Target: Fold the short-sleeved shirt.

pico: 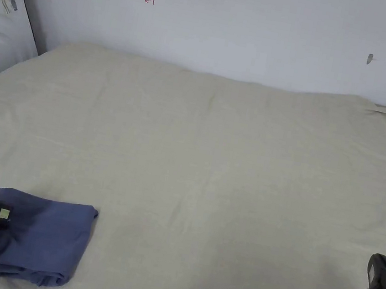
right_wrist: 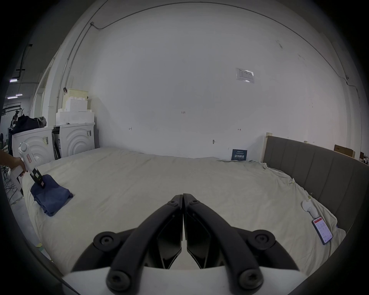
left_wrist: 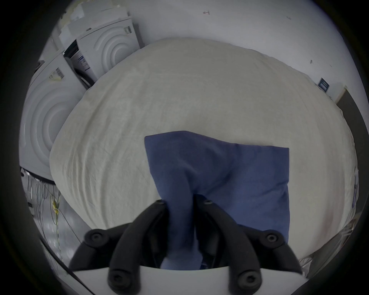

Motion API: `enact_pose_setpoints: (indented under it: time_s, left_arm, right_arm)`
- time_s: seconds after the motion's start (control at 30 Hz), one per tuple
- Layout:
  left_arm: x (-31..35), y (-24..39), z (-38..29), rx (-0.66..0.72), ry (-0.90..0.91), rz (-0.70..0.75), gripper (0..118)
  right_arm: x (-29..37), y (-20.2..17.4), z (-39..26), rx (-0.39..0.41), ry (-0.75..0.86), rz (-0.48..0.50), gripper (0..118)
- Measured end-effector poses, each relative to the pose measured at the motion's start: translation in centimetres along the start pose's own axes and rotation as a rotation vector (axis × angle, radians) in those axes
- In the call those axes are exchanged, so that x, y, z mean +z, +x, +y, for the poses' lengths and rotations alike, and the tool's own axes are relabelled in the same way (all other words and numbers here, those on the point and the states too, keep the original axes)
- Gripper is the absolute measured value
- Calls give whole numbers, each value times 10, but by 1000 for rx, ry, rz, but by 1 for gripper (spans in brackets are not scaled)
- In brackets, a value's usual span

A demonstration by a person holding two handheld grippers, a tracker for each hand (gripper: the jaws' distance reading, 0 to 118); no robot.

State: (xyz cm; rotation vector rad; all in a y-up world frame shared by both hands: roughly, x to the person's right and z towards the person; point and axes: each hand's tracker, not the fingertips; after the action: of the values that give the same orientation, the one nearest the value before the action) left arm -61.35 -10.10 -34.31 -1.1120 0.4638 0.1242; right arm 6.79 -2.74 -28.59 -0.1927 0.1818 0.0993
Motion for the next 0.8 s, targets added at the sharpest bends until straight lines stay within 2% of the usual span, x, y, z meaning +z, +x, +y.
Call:
enact_pose_setpoints:
  time_s: [0.03, 0.07, 0.1, 0.2, 0.33, 0.67, 0.8]
  left_arm:
    - [2, 1, -1, 0, 25, 21, 36]
    - [14, 8, -9, -4, 47, 33, 51]
    - [18, 10, -11, -6, 62, 43, 73]
    - [32, 14, -13, -10, 89, 73, 111]
    - [66, 26, -19, -10, 210, 48, 113]
    - [190, 89, -46, -29, 722, -86, 114]
    - [230, 119, -55, -56, 873, -134, 118]
  right_arm:
    - [0, 1, 1, -2, 1, 0, 0]
    - [1, 3, 1, -5, 2, 0, 0]
    - [2, 5, 3, -7, 4, 0, 0]
    - [5, 9, 5, -6, 14, 0, 0]
    - [11, 17, 11, -19, 27, -4, 0]
    - [28, 39, 37, -2, 80, -37, 0]
    - [36, 51, 47, -6, 116, -51, 0]
